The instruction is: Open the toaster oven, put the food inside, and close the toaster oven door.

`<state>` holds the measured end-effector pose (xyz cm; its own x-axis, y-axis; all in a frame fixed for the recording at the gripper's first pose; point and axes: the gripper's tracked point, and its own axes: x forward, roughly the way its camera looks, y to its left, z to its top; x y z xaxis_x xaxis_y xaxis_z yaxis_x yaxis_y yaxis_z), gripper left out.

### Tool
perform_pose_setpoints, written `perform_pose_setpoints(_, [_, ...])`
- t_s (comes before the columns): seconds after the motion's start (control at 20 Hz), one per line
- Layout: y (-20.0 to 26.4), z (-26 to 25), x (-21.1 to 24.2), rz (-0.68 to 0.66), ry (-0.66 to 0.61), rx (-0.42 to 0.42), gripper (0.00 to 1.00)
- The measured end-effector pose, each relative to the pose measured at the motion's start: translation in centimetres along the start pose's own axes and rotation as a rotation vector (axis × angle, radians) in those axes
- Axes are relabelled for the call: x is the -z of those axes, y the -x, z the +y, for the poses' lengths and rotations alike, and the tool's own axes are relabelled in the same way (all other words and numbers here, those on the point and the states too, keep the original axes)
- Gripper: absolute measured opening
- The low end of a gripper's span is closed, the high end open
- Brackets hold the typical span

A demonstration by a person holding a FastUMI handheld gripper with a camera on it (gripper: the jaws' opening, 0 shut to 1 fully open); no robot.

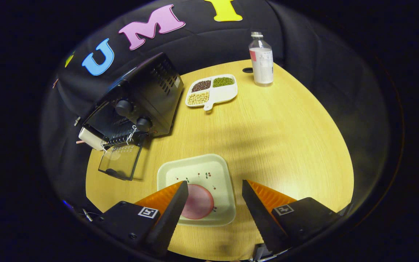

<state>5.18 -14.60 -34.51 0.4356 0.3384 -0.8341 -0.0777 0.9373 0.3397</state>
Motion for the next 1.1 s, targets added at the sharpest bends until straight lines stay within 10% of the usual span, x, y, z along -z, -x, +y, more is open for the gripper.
perform_pose_setpoints(0.3, [-1.8,-1.1,1.8,0.074,-0.128,-0.063,0.88])
perform_pose_setpoints(0.6, [-2.4,-2.6,2.5,0.072,-0.086,-0.026,0.52])
perform_pose_setpoints(0.75, [-2.7,-3.0,2.5,0.074,-0.077,0.015,0.16])
perform_pose_setpoints(1.1, [-2.7,-2.9,2.9,0.067,0.065,0.097,0.11])
